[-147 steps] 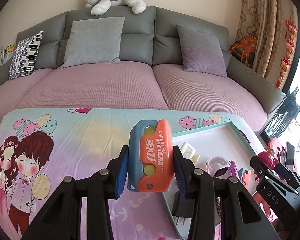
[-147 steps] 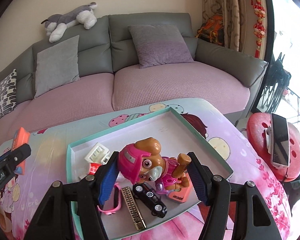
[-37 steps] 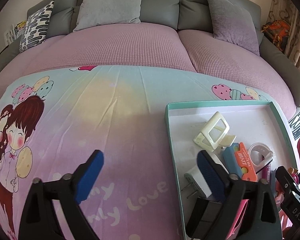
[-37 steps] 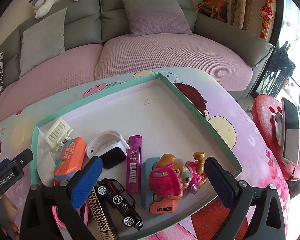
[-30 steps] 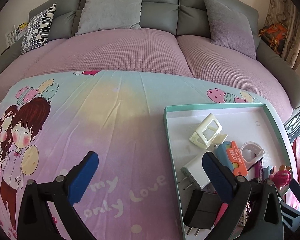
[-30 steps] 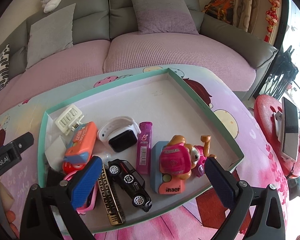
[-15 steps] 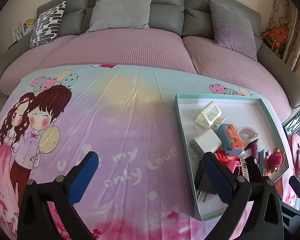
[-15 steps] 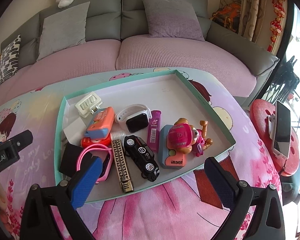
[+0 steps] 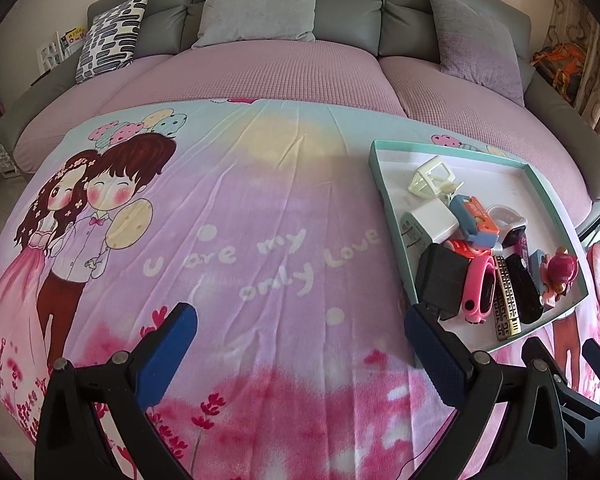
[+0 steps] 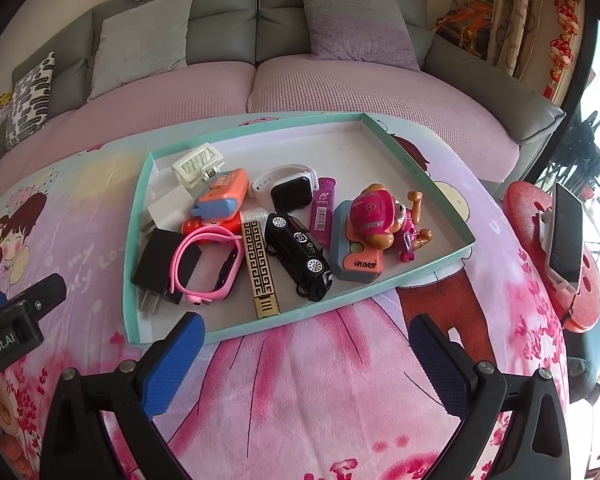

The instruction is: Organize rigid objects

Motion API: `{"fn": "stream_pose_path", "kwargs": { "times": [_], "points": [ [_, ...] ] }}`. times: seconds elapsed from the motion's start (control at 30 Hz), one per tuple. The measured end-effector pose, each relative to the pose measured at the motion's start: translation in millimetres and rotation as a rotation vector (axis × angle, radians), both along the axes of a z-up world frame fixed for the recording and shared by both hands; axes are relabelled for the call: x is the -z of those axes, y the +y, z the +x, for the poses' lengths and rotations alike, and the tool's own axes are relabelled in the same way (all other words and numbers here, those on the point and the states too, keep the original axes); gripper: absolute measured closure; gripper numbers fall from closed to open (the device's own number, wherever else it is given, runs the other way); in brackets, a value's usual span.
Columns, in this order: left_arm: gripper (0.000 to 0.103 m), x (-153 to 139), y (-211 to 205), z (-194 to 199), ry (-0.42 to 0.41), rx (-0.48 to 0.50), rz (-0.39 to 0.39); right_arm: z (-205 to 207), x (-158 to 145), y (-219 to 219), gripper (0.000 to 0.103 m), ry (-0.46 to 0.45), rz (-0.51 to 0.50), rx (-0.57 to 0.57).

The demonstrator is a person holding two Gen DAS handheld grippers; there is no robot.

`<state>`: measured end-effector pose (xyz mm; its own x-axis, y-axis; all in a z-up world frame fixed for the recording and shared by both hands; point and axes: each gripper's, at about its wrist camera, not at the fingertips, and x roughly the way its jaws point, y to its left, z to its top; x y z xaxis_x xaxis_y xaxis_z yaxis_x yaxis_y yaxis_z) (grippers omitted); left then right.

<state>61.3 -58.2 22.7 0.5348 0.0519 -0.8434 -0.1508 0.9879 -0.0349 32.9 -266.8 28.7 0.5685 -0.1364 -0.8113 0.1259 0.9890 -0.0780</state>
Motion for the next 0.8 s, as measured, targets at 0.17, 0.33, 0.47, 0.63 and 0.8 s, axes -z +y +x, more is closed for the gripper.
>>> {"fn": "stream_pose_path", "kwargs": {
  "times": [0.17, 0.33, 0.47, 0.63, 0.8],
  "points": [
    [0.000, -4, 4, -13, -0.009, -0.007, 0.026, -8, 2, 4, 0.000, 0.013, -0.004, -0.014],
    [0.000, 0, 9, -25, 0.015, -0.005, 0.029, -11, -1, 7, 0.000, 0.009, -0.011, -0.020],
    [0.000, 8, 11, -33, 0.039, 0.001, 0.054, -11, -3, 7, 0.000, 0.002, -0.012, -0.016],
    [0.000, 15, 14, -34, 0.068, -0.003, 0.061, -10, 1, 8, 0.000, 0.013, -0.021, -0.026],
    [0.000, 19, 20, -32, 0.079, -0.002, 0.038, -6, 7, 7, 0.000, 0.028, -0.018, -0.021]
  ]
}}
